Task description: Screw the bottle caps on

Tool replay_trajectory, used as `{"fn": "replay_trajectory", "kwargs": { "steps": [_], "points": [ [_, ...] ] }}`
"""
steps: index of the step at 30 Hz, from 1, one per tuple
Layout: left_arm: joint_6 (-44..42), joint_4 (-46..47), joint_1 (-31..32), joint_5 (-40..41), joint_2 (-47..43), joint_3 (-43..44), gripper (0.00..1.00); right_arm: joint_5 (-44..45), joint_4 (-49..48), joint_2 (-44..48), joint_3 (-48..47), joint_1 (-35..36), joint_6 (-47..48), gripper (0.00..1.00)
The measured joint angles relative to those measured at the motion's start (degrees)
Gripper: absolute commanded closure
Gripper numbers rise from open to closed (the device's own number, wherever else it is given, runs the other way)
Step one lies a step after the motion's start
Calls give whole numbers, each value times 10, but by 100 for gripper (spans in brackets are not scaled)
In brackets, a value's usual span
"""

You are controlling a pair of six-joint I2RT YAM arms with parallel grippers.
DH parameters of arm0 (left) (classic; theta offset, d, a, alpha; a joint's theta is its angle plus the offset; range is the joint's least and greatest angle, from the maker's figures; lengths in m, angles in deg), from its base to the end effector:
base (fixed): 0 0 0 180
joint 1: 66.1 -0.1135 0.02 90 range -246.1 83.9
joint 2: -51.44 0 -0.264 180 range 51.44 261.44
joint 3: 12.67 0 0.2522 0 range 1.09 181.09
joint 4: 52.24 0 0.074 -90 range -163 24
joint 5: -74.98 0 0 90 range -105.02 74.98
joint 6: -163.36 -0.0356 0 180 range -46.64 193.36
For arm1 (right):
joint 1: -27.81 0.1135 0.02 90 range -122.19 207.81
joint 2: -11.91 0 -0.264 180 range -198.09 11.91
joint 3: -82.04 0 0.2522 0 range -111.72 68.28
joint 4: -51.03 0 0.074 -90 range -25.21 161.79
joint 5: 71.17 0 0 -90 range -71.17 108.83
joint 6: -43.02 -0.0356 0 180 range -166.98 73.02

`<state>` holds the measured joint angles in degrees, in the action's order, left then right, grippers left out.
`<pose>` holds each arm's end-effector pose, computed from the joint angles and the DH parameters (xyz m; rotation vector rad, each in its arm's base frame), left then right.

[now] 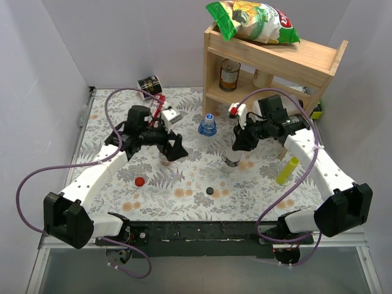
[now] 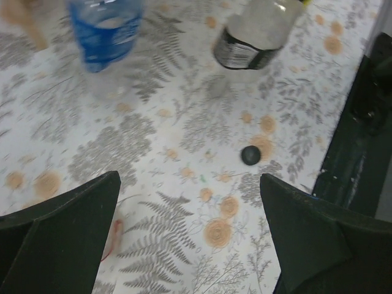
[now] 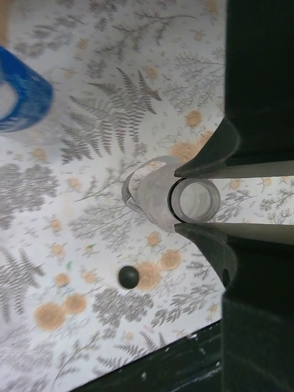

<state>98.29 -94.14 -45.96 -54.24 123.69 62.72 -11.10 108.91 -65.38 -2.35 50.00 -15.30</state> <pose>0.2463 -0.1143 0.3152 0.2966 2.3149 -1.1798 0.2511 0.1216 0.3210 -1.2721 2.0064 0.5603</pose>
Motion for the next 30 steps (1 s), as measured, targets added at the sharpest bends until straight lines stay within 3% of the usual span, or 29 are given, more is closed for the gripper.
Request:
{"fn": "replay_trajectory", "kwargs": {
  "steps": [5,11,22,30],
  "points": [
    [7,27,105,9,19,0,2,-65,16,10,-80,0,-62,99],
    [35,77,182,39,72,16,2,-117,-28,77,-52,0,-183,99],
    [62,111,227,3,144,47,2,-138,-105,110,-27,-2,-278,99],
    [54,110,232,-30,164,76,15,-137,-162,127,2,-1,-336,99]
  ]
}}
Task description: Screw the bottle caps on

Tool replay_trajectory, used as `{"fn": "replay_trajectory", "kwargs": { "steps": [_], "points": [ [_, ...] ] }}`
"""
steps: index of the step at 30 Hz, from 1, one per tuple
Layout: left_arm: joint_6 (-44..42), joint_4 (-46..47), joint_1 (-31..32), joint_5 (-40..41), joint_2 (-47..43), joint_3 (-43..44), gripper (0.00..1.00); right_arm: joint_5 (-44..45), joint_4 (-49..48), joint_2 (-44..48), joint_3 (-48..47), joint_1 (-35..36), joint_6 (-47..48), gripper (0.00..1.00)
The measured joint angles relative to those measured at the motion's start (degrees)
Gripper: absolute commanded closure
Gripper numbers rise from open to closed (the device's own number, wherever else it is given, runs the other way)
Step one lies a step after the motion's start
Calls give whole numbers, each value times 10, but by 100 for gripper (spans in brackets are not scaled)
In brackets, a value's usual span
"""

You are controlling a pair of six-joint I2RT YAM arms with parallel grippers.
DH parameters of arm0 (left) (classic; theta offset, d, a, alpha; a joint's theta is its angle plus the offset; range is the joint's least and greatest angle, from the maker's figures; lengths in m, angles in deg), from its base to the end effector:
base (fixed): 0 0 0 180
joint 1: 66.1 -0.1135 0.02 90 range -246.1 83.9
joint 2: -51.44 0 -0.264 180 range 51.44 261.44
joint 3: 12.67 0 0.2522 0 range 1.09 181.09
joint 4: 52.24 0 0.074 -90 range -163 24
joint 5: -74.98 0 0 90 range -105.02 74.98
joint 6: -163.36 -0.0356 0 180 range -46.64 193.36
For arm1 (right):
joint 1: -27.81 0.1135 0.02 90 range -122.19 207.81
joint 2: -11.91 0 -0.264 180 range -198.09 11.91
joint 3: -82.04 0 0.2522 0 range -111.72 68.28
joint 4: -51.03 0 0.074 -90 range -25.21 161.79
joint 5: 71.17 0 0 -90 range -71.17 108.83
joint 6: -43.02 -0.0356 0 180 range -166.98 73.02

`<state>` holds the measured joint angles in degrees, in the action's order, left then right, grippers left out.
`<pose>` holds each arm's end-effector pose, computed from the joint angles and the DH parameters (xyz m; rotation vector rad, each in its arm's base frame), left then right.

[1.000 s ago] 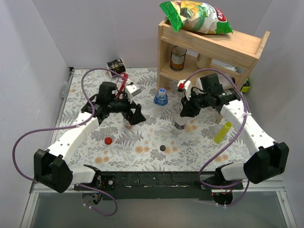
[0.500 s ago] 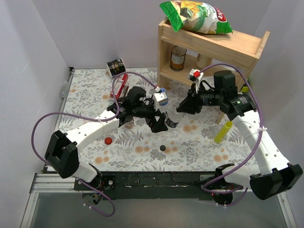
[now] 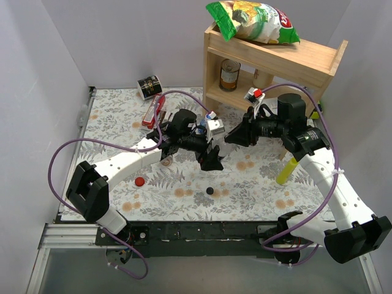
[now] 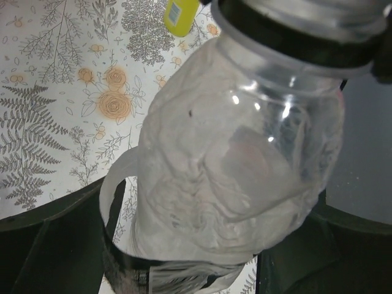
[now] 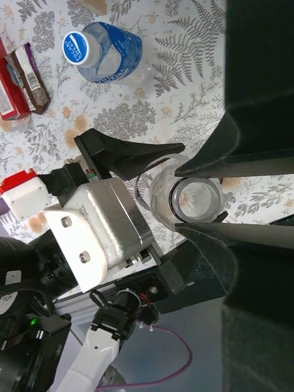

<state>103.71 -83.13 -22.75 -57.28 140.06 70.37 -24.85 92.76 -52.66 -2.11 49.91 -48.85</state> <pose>0.2347 -0.2545 0.2933 0.7371 2.3335 -1.4694 0.2100 0.1118 0.3988 -0.8426 1.7906 1.0160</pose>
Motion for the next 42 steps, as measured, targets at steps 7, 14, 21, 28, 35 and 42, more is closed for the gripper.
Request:
{"fn": "replay_trajectory", "kwargs": {
  "steps": [7,14,21,28,35,42],
  "points": [
    [-10,-2,0,-14,3,1,20,2,-32,1,1,0,-31,99],
    [-18,-5,0,-21,13,2,34,2,-41,1,1,0,-40,99],
    [-29,-4,0,-22,13,2,51,-3,-41,1,1,0,-40,99],
    [-31,-12,-3,-23,13,2,63,-17,-38,-6,2,-2,-28,50],
    [-7,18,-53,-44,-17,-19,87,-3,114,-94,-207,-1,81,12],
    [-15,30,-86,-47,-103,-85,100,15,136,-66,-276,-1,188,17]
  ]
}}
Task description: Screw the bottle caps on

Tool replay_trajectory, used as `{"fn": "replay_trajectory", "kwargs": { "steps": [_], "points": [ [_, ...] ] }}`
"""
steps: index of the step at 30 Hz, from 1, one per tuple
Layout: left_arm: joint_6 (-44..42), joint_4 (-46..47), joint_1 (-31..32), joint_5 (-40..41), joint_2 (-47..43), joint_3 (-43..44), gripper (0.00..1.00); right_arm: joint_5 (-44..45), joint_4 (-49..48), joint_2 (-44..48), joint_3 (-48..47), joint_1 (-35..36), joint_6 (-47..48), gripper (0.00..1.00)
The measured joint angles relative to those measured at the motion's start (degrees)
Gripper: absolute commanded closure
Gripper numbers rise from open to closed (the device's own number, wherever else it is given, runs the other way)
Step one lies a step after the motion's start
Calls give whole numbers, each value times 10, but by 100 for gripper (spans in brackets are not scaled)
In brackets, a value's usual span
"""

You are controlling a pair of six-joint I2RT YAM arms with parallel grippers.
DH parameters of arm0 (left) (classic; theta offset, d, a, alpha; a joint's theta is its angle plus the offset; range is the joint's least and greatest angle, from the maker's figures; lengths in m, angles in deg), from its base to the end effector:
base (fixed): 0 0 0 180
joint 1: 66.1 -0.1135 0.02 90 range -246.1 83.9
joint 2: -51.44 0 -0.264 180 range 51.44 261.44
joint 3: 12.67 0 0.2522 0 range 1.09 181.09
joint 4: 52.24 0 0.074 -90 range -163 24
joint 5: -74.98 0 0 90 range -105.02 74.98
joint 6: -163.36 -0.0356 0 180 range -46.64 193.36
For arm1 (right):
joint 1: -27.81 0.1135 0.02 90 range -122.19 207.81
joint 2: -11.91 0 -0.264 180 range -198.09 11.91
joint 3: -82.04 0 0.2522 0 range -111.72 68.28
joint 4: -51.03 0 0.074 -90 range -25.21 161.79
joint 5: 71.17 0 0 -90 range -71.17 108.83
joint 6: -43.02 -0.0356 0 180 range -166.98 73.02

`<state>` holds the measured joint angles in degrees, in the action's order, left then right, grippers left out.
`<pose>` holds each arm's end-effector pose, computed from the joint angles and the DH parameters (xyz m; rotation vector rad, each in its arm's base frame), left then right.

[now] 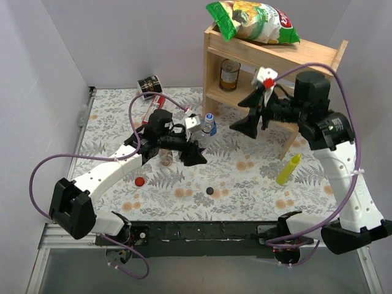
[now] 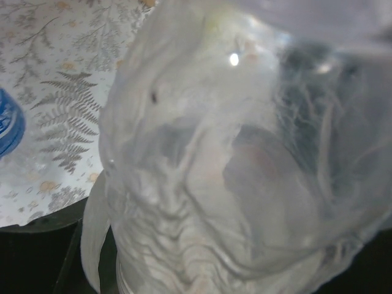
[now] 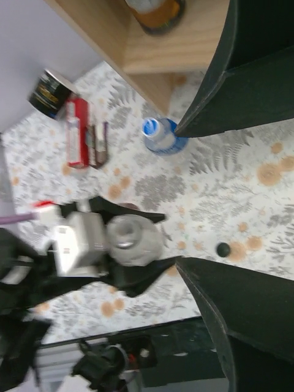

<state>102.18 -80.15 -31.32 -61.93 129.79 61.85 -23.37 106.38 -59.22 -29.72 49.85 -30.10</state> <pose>0.2332 -0.1936 0.3035 0.6586 2.2132 -1.4868 0.1978 0.1059 0.5020 -1.0704 1.4715 0.7328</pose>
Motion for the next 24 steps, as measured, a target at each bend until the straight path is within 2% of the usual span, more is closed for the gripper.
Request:
{"fn": "replay_trajectory", "kwargs": {
  "steps": [4,5,10,14,19,24],
  "points": [
    [-45,-45,-35,11,-24,-2,100,2,9,40,147,13,81,24],
    [-50,-56,-50,16,-30,-1,100,9,19,35,174,30,110,28],
    [-32,-65,-104,60,-89,-10,100,68,37,-35,245,156,257,31],
    [-14,-65,-132,42,-163,-45,100,106,36,-52,319,222,335,32],
    [-10,-69,-173,13,-209,-96,100,147,10,-62,403,266,388,32],
    [7,-81,-219,-10,-234,-135,100,169,-50,-118,419,278,390,34]
  ]
}}
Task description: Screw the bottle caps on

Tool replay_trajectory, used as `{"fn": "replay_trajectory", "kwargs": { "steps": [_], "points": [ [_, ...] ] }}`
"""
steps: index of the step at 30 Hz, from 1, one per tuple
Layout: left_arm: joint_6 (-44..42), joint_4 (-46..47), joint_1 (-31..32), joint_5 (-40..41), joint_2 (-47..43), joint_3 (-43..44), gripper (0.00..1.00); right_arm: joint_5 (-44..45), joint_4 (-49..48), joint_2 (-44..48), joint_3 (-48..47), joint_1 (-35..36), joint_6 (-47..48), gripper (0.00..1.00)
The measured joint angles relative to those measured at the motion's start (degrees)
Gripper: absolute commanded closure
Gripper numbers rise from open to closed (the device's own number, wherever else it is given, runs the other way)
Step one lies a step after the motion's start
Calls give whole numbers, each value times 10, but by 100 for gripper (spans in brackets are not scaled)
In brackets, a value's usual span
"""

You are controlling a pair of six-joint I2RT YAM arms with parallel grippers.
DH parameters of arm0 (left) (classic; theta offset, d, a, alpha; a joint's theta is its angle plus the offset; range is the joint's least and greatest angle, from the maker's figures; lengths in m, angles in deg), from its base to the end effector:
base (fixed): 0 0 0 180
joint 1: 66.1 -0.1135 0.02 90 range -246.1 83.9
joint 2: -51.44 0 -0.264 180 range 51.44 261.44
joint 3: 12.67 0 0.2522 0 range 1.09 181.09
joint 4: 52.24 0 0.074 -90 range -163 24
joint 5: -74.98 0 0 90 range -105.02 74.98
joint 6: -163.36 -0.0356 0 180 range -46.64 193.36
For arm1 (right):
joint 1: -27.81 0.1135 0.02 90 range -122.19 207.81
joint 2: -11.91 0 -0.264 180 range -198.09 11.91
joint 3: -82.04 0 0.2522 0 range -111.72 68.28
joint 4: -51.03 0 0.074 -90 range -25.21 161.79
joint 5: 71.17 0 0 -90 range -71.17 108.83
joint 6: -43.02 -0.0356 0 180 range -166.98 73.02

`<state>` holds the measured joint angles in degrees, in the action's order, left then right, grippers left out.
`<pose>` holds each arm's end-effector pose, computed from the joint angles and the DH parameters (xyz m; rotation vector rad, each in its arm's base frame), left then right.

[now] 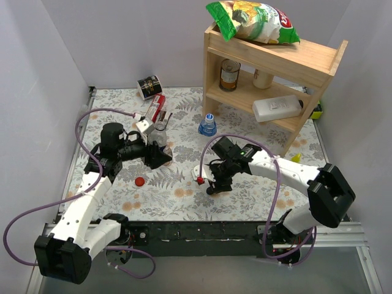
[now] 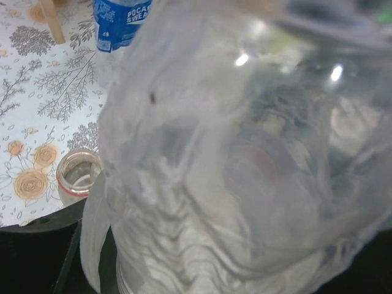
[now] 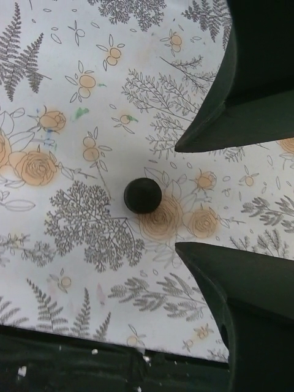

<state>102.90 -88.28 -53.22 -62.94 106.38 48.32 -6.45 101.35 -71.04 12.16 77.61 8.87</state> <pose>0.1929 -0.0712 0.3073 0.2292 2.1579 -1.3099 0.1697 0.2243 0.2235 -2.1591 1.4640 0.5509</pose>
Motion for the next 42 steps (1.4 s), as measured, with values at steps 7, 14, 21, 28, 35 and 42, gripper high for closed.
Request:
{"fn": "replay_trajectory", "kwargs": {
  "steps": [7,14,21,28,35,42],
  "points": [
    [16,-11,-20,-18,-26,-23,100,9,-34,-67,-1,2,24,34],
    [19,-12,-21,-26,-26,-26,100,10,-38,-108,-8,21,49,42],
    [20,-12,-21,-29,-26,-27,100,13,-40,-118,-11,27,58,49],
    [22,-10,-21,-29,-25,-28,100,23,-45,-120,-11,35,59,50],
    [24,-3,-21,-29,-24,-29,100,31,-55,-122,-11,40,59,51],
    [24,1,-21,-29,-24,-32,100,38,-55,-122,-11,43,59,54]
  ]
}}
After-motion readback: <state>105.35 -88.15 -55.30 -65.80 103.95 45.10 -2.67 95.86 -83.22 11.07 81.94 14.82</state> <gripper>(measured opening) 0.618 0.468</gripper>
